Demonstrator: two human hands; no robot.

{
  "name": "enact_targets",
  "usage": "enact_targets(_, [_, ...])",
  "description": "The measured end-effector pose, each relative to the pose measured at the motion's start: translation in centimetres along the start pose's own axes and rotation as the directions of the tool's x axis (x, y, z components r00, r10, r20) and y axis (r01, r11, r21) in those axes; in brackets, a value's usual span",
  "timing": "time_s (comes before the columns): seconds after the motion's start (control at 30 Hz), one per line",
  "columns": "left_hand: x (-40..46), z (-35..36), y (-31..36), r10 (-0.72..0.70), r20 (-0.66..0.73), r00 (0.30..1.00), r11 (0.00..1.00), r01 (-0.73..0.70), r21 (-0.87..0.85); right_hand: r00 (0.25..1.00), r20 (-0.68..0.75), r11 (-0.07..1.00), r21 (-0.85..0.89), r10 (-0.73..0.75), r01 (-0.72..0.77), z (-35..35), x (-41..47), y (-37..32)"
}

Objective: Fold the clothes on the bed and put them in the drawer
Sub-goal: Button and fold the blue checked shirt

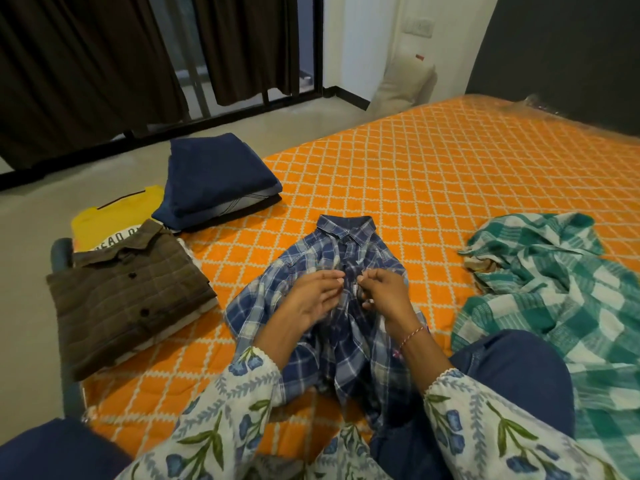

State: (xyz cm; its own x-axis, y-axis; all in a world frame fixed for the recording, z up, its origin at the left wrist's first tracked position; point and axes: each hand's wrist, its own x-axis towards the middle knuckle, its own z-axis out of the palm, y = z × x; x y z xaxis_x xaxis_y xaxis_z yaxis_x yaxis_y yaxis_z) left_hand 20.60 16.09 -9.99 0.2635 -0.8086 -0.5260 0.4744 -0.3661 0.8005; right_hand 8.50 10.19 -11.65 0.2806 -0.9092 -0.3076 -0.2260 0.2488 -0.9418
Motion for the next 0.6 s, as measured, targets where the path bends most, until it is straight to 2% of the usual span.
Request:
enact_targets(0.1, [-0.4,0.3,-0.9,0.047,-0.015,0.999,0.999,-0.048,-0.016,1.000,-0.002,0.997,0.081,0.008,-0.008,0.2,-0.6,0.5])
enact_targets(0.2, [-0.4,0.6,-2.0,0.173,-0.129,0.976,0.985,-0.170,0.036,0.998,0.043,0.990,0.128,0.047,-0.052,0.2,-0.8,1.0])
enact_targets(0.27, [-0.4,0.8,-2.9,0.252,-0.178,0.951,0.964,-0.229,0.138,0.993,0.085,0.984,0.151,0.078,-0.090,0.2,-1.0,1.4])
enact_targets(0.37, [-0.5,1.1,-4.0,0.358,-0.194,0.913,0.896,-0.277,0.348,0.997,0.050,0.988,0.139,0.063,-0.070,0.3,-1.3,1.8])
enact_targets(0.43, [-0.8,1.2,-4.2,0.335,-0.189,0.923,0.897,-0.251,0.365,0.999,0.017,0.988,0.146,0.041,-0.043,0.5,-1.5,2.0])
enact_targets(0.53, [-1.1,1.2,-3.8,0.235,-0.120,0.965,0.948,-0.200,0.249,0.998,-0.057,0.994,0.108,-0.002,0.008,0.6,-1.4,2.2])
enact_targets(0.6, [-1.2,1.2,-3.5,0.255,-0.116,0.960,0.949,-0.225,0.219,0.992,-0.121,0.997,0.054,-0.047,0.054,0.7,-1.2,2.0])
